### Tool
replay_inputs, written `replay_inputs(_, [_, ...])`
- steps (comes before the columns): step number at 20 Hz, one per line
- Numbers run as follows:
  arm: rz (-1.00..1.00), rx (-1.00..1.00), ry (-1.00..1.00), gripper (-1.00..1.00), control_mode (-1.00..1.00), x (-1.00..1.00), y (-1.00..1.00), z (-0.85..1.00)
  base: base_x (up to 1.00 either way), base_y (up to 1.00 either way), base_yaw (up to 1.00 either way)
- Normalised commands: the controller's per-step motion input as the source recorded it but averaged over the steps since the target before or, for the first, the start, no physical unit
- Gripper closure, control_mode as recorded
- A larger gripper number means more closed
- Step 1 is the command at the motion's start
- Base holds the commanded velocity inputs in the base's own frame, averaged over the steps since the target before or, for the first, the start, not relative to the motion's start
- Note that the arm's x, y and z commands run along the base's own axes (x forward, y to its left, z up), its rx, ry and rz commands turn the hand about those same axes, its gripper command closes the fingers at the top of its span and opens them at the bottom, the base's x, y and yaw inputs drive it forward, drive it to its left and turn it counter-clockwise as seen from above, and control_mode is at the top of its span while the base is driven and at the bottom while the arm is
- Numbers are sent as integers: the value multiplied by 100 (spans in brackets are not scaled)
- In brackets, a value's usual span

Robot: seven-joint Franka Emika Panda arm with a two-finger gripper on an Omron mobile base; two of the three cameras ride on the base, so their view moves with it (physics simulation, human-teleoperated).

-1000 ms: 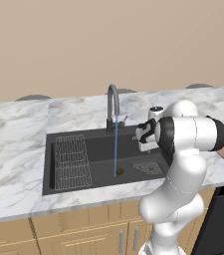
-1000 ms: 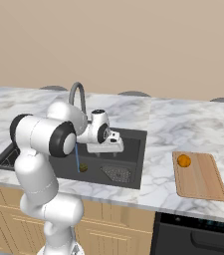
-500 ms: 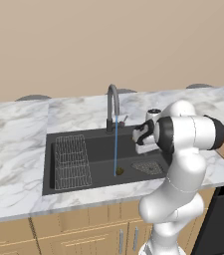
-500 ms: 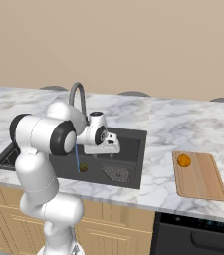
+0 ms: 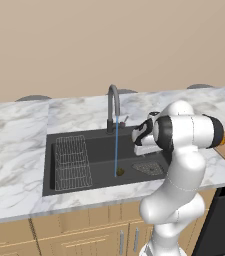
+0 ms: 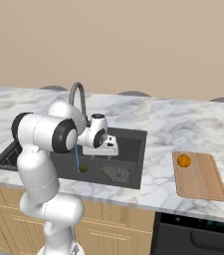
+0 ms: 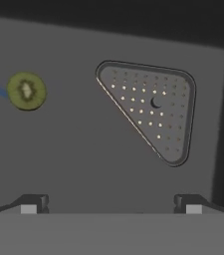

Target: Pick the orange, kiwi from the sink and place them on the cutting board to airdry. Then turn off the sink faucet.

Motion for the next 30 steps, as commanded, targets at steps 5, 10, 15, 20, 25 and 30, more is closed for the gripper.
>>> replay_inputs(5, [0, 1, 0, -100, -100, 9, 21, -15, 0, 0, 0])
replay_inputs(10, [0, 0, 0, -100, -100, 9, 24, -9, 0, 0, 0])
replay_inputs(15, [0, 0, 0, -100, -100, 6, 22, -5, 0, 0, 0])
replay_inputs(20, [0, 1, 0, -100, -100, 6, 16, -6, 0, 0, 0])
replay_inputs(25, [0, 3, 0, -100, -100, 6, 6, -9, 0, 0, 0])
replay_inputs(30, [1, 2, 0, -100, -100, 6, 1, -17, 0, 0, 0])
